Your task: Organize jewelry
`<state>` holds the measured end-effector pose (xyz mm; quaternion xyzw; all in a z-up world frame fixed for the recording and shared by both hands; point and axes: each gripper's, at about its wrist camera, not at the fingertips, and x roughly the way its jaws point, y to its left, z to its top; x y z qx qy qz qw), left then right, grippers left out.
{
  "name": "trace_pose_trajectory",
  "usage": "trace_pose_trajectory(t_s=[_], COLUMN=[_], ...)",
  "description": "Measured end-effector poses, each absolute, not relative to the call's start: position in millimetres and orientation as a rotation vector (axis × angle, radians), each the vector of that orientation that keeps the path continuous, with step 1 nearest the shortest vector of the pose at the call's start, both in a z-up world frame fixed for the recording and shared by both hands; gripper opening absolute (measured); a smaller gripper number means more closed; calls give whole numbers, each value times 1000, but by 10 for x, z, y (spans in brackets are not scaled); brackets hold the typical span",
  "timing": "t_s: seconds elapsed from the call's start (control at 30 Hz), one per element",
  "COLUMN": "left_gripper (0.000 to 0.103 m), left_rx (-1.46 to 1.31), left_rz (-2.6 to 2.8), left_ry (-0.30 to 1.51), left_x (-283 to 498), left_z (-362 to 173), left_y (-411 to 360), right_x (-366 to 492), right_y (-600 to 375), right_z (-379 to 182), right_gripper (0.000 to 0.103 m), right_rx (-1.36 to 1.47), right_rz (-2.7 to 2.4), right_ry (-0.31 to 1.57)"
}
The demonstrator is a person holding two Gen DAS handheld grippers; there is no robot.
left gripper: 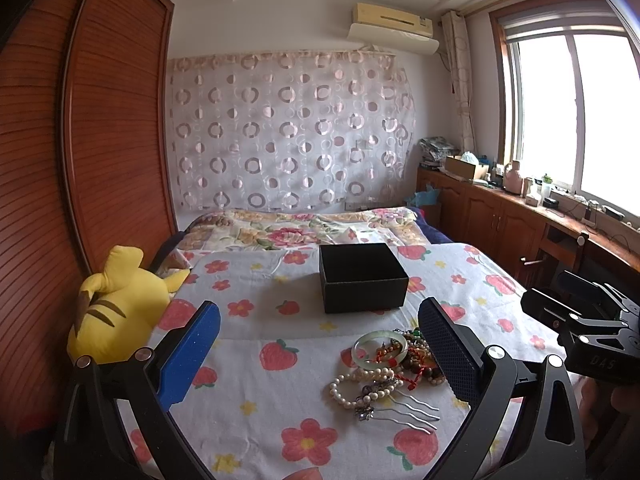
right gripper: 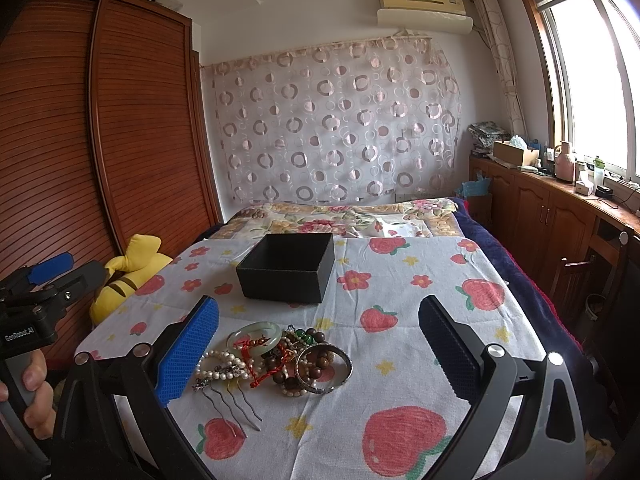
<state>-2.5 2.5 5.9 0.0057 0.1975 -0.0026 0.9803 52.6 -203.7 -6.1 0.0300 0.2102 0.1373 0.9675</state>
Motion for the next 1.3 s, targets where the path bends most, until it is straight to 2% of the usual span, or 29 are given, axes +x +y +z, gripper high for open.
trace_pose_trajectory(t_s=[0.9, 1.3], left_gripper=[96, 96], left_rx=[8, -8], left_rz=[-12, -24], left_ry=[417, 524], left_x=[-34, 212], left_z=[182, -195], left_y=[8, 102], right_x=[537, 709], right_y=[-1965, -2042], right_z=[-102, -342], right_gripper=[101, 101], right_rx=[62, 51], right_rz=[294, 351], right_ry=[435, 492])
